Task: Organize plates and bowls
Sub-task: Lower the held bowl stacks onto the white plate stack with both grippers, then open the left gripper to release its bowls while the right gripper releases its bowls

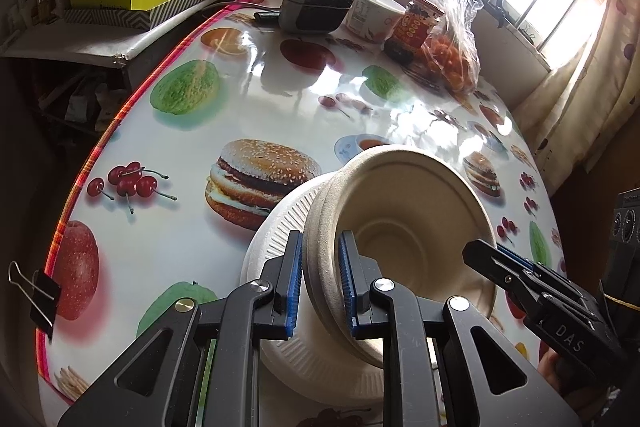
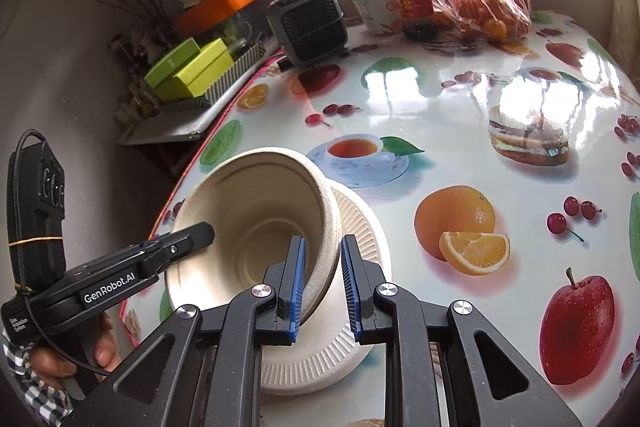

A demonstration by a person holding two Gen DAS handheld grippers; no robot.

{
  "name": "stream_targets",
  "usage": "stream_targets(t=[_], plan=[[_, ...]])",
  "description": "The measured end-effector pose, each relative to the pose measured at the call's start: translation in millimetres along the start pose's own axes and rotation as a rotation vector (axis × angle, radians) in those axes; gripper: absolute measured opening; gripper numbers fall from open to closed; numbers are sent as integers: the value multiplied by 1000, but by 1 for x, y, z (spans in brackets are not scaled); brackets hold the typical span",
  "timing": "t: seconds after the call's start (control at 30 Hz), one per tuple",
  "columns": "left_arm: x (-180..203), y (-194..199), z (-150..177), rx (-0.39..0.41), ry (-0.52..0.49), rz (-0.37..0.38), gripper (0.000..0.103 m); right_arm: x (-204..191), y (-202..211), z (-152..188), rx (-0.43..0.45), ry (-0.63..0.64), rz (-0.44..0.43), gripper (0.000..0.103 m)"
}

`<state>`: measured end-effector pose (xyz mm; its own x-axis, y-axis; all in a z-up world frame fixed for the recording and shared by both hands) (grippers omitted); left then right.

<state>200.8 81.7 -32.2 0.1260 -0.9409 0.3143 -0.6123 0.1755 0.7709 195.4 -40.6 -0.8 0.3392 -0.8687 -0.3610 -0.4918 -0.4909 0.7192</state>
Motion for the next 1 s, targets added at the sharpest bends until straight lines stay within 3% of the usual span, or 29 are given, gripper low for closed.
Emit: stream_targets(t=[0.63, 0.77, 1.0], plan=[[2, 0, -1, -1, -9, -8, 20, -1, 3, -2, 9, 6, 1, 36], [2, 1, -1, 7, -6, 2, 35, -1, 3, -2, 10, 6, 2, 38], [3, 2, -2, 11, -8, 3, 37, -3, 5, -2, 14, 6, 0, 41]])
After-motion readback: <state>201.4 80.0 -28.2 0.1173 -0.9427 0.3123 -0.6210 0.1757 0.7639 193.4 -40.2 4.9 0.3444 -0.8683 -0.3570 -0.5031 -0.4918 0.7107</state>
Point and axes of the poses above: each gripper's, at about its wrist camera, not at the fingertips, and y roughly against the way its jaws point, x to its right, z to its underside, the point moved 9 cm from there along -y, roughly the way its jaws point, and after that the axes turned 3 degrees about x, right-handed, at the moved point
